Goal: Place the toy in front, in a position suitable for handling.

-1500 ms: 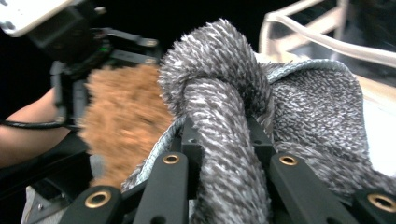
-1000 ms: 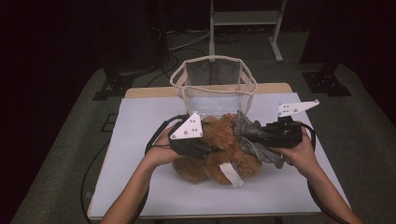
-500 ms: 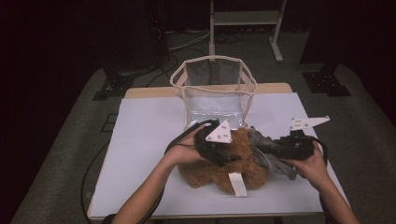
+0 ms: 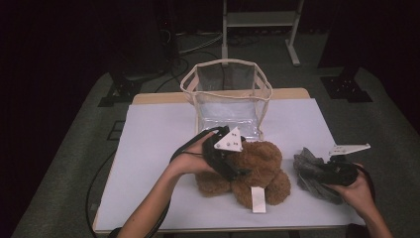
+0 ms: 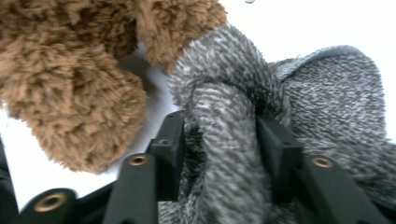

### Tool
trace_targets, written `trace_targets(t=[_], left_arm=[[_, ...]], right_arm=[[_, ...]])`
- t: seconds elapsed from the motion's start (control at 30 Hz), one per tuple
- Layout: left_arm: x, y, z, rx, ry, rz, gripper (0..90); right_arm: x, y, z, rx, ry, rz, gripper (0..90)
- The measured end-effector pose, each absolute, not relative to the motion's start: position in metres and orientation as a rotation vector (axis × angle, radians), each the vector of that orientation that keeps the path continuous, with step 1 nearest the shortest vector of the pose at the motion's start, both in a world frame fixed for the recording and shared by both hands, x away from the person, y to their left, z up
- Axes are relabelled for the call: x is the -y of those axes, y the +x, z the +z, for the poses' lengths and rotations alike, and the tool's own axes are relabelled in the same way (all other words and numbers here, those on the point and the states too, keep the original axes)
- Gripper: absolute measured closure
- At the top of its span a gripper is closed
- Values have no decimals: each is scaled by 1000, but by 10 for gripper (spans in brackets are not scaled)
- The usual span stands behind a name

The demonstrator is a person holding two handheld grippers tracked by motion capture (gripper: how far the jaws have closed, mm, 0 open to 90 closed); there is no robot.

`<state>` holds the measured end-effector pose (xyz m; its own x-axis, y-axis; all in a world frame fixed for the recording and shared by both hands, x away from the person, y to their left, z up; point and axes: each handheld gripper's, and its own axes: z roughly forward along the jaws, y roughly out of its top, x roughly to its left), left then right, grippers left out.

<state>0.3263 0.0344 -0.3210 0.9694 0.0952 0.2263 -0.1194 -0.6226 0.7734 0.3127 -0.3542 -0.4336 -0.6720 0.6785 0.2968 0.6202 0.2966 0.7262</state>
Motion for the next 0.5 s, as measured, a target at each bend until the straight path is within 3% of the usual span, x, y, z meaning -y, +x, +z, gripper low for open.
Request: trace_targets(t=[0.13, 0.5], left_arm=[[-58, 322, -324, -13, 2196, 311, 80], [-93, 320, -333, -79, 2156, 353, 59]], right_arm=[[348, 312, -421, -2478, 1183, 1385, 402], [311, 310, -376, -2531, 940, 1449, 308]])
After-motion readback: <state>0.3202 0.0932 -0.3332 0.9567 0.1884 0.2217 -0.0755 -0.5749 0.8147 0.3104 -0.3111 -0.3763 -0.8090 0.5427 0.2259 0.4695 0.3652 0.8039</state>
